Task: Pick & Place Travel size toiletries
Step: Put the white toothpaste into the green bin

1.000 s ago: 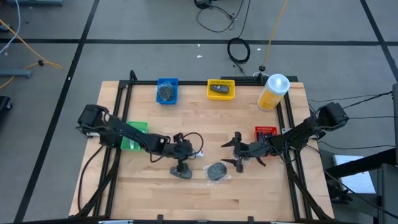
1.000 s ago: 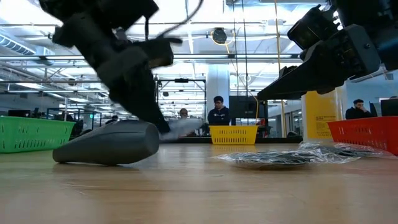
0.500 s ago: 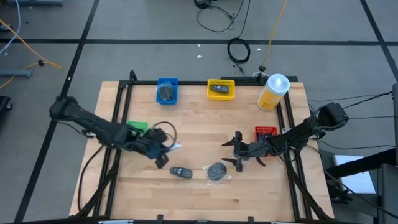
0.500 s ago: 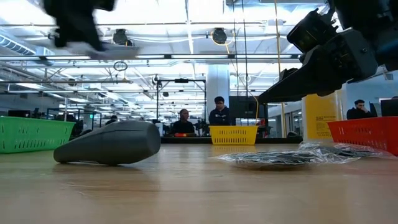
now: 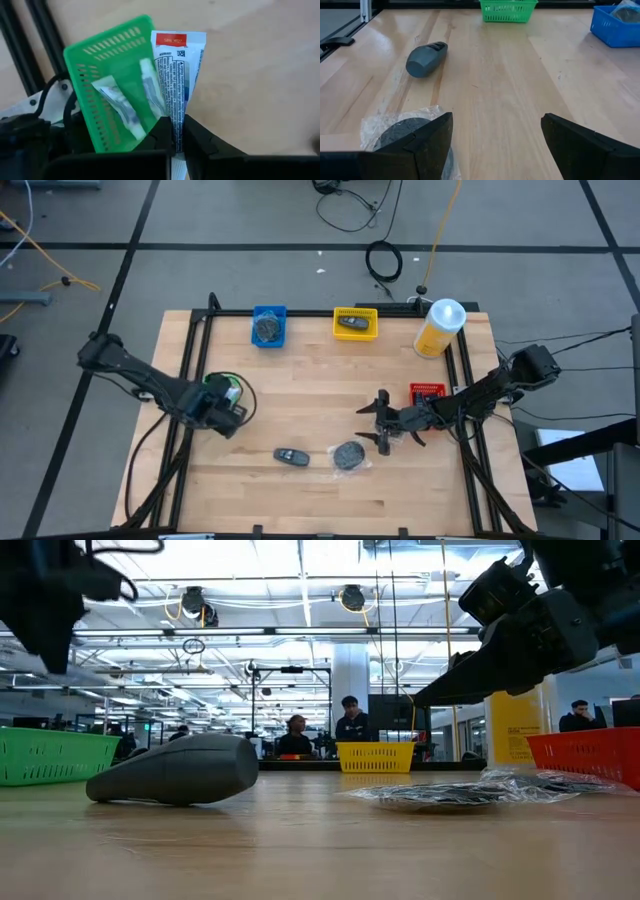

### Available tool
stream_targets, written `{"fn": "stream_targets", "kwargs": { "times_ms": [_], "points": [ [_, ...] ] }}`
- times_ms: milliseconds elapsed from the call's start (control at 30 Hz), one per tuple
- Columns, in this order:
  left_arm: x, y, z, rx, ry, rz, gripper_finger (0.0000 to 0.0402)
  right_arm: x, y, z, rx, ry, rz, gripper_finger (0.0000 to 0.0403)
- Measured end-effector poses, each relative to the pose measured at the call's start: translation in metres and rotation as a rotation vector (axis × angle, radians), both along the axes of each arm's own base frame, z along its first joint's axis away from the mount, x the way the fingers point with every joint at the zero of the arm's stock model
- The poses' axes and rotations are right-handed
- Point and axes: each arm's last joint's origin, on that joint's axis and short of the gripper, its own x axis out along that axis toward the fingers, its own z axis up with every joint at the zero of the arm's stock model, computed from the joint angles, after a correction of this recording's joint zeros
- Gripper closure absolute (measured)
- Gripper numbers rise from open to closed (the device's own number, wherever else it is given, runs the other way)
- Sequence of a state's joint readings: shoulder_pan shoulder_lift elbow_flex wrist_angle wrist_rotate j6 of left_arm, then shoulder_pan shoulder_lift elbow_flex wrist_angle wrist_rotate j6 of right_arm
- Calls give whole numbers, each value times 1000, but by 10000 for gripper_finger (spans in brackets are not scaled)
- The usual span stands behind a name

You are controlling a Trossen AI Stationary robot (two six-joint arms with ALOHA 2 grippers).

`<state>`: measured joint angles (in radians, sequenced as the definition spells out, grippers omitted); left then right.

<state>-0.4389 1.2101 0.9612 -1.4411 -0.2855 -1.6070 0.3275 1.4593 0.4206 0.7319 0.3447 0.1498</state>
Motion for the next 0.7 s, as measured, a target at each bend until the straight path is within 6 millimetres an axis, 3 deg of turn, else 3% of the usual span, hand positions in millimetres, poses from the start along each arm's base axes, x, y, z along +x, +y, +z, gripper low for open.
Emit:
{"fn": "stream_targets", "kwargs": {
  "times_ms": [367, 700],
  "points": [
    [-11, 23, -54, 33, 181, 194, 363, 0, 0, 0, 3, 0, 0, 110],
    [-9, 29, -56, 33, 184, 214, 352, 0, 0, 0, 3, 0, 0, 110]
  ]
}}
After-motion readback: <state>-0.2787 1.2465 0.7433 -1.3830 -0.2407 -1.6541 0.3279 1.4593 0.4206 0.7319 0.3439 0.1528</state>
